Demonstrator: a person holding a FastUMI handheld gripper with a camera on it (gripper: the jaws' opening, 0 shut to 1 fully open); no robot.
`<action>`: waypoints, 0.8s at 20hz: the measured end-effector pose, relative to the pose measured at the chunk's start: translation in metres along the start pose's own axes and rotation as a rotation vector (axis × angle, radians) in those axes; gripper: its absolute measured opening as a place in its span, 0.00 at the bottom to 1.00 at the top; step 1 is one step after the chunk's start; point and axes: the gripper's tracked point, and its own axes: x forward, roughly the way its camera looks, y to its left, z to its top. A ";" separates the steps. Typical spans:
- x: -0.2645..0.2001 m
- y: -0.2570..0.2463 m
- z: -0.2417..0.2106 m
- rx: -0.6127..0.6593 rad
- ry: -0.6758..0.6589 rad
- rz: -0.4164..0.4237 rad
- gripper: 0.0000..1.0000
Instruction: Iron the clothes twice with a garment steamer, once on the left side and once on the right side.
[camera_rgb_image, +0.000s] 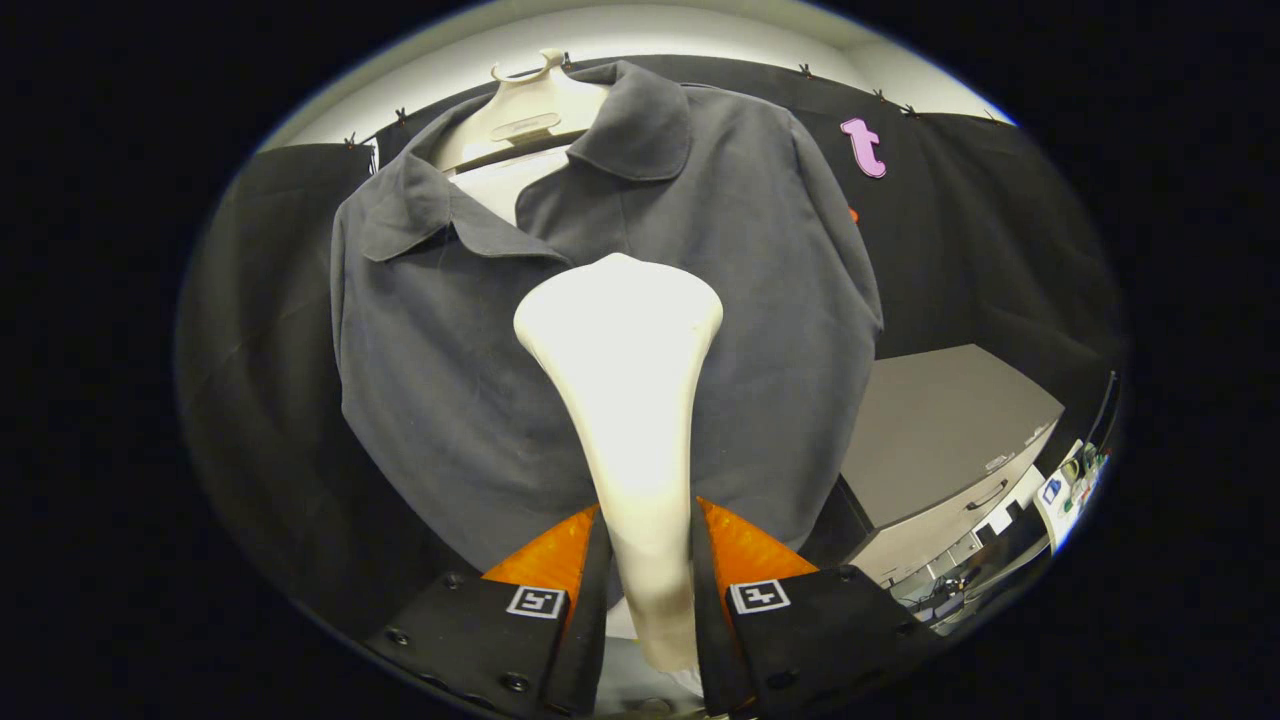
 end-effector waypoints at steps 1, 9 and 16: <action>0.003 0.006 0.000 -0.007 -0.002 0.010 0.46; 0.017 0.018 -0.014 -0.034 0.033 0.039 0.46; 0.023 0.030 -0.048 -0.054 0.097 0.075 0.46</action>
